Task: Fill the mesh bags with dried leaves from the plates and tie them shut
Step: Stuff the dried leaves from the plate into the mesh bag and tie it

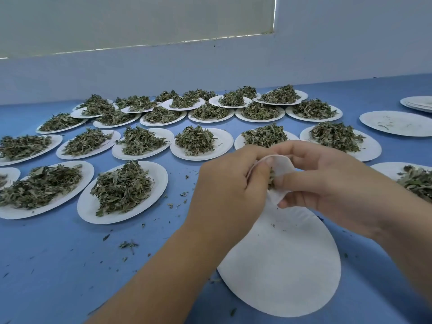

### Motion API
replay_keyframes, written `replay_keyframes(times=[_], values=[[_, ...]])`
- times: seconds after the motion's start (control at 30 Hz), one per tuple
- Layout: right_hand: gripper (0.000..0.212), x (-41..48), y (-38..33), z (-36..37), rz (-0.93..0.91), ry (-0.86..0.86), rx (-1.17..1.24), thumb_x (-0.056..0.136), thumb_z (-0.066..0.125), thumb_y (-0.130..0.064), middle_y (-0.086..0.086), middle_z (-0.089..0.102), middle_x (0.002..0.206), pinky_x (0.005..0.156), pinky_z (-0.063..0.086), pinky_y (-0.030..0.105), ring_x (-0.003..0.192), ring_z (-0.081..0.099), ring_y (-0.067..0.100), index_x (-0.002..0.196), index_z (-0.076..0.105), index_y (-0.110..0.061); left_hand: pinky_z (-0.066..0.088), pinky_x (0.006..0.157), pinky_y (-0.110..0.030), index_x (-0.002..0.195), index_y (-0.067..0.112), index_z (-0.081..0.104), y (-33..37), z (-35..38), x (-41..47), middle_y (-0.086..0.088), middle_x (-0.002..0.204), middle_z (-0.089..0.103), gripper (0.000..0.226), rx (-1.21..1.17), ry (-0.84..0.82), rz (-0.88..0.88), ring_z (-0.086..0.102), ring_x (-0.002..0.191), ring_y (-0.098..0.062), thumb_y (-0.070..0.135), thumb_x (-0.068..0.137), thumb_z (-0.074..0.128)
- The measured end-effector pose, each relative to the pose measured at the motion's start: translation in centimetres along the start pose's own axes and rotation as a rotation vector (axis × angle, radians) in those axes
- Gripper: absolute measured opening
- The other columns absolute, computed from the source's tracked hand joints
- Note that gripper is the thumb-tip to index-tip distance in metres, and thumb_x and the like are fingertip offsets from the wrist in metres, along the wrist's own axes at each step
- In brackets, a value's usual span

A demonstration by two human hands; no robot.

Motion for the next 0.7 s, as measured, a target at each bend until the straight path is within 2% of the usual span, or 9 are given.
replay_keyframes(times=[0.13, 0.2, 0.27, 0.33, 0.43, 0.5, 0.57, 0.63, 0.7], values=[[0.017, 0.1, 0.3, -0.4, -0.041, 0.13, -0.172, 0.074, 0.076, -0.009, 0.006, 0.067, 0.074, 0.054, 0.047, 0.022, 0.057, 0.059, 0.012, 0.089, 0.068, -0.009, 0.027, 0.053, -0.004, 0.095, 0.026, 0.073, 0.4, 0.9, -0.3, 0.024, 0.052, 0.044, 0.017, 0.006, -0.067, 0.002, 0.044, 0.057, 0.01, 0.019, 0.09, 0.058], [0.019, 0.2, 0.2, -0.9, -0.055, 0.225, -0.252, 0.066, 0.069, -0.017, 0.001, 0.063, 0.06, 0.047, 0.043, 0.023, 0.049, 0.054, 0.01, 0.082, 0.065, -0.007, 0.029, 0.056, -0.005, 0.096, 0.025, 0.073, 0.8, 1.2, -0.4, 0.023, 0.055, 0.045, 0.018, 0.003, -0.107, 0.039, 0.044, 0.059, 0.008, 0.019, 0.09, 0.057], [0.018, 0.4, 0.0, -1.3, -0.077, 0.327, -0.36, 0.059, 0.061, -0.019, -0.005, 0.057, 0.051, 0.041, 0.039, 0.022, 0.042, 0.048, 0.007, 0.074, 0.062, -0.01, 0.031, 0.058, -0.007, 0.098, 0.022, 0.073, 1.3, 1.5, -0.5, 0.019, 0.062, 0.051, 0.019, 0.01, -0.133, 0.082, 0.043, 0.061, 0.004, 0.018, 0.09, 0.057], [0.005, 0.6, -0.2, -1.5, -0.106, 0.399, -0.513, 0.064, 0.062, -0.014, -0.009, 0.052, 0.044, 0.04, 0.035, 0.021, 0.038, 0.042, 0.003, 0.067, 0.059, -0.016, 0.031, 0.058, -0.008, 0.097, 0.018, 0.073, 1.3, 1.8, -0.5, 0.017, 0.064, 0.051, 0.018, 0.002, -0.142, 0.089, 0.041, 0.062, 0.002, 0.017, 0.09, 0.057], [0.012, 0.7, -0.3, -1.3, -0.128, 0.43, -0.674, 0.068, 0.052, -0.016, -0.01, 0.054, 0.043, 0.037, 0.035, 0.019, 0.037, 0.045, 0.004, 0.061, 0.053, -0.025, 0.034, 0.058, -0.012, 0.096, 0.016, 0.073, 0.7, 2.0, -0.4, 0.015, 0.062, 0.052, 0.018, -0.021, -0.145, 0.072, 0.043, 0.062, -0.002, 0.019, 0.091, 0.056], [0.003, 0.8, 0.0, -1.1, -0.106, 0.359, -0.528, 0.07, 0.054, -0.022, -0.005, 0.059, 0.048, 0.043, 0.045, 0.024, 0.041, 0.056, 0.008, 0.068, 0.055, -0.02, 0.038, 0.059, -0.016, 0.096, 0.018, 0.073, 0.1, 2.0, -0.2, 0.009, 0.065, 0.061, 0.018, -0.037, -0.143, 0.053, 0.047, 0.063, -0.003, 0.019, 0.092, 0.055], [0.008, 0.7, 0.3, -0.7, -0.069, 0.239, -0.333, 0.078, 0.063, -0.02, -0.001, 0.064, 0.059, 0.052, 0.051, 0.028, 0.052, 0.063, 0.014, 0.081, 0.059, -0.014, 0.035, 0.058, -0.012, 0.096, 0.018, 0.072, -0.3, 1.7, 0.0, 0.009, 0.066, 0.062, 0.017, -0.045, -0.112, 0.031, 0.045, 0.062, 0.001, 0.016, 0.092, 0.056], [0.008, 0.6, 0.2, -0.6, -0.085, 0.2, -0.341, 0.077, 0.066, -0.02, -0.008, 0.063, 0.065, 0.053, 0.048, 0.018, 0.055, 0.06, 0.007, 0.083, 0.061, -0.02, 0.03, 0.056, -0.008, 0.095, 0.017, 0.072, -0.5, 1.6, 0.1, 0.016, 0.061, 0.055, 0.017, -0.055, -0.099, 0.009, 0.044, 0.06, 0.005, 0.015, 0.092, 0.056], [0.011, 0.6, -0.2, -0.8, -0.128, 0.261, -0.452, 0.07, 0.063, -0.016, -0.015, 0.058, 0.059, 0.047, 0.041, 0.012, 0.05, 0.051, 0.0, 0.079, 0.061, -0.023, 0.028, 0.057, -0.003, 0.095, 0.019, 0.073, -0.1, 1.7, -0.1, 0.023, 0.056, 0.047, 0.017, -0.073, -0.108, 0.024, 0.044, 0.06, 0.01, 0.015, 0.092, 0.057]])
Point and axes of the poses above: each hand's wrist, its own x-axis towards the middle knuckle, its own z-axis out of the palm, y = z × x, the point moved 8 cm from there along x, towards the middle knuckle
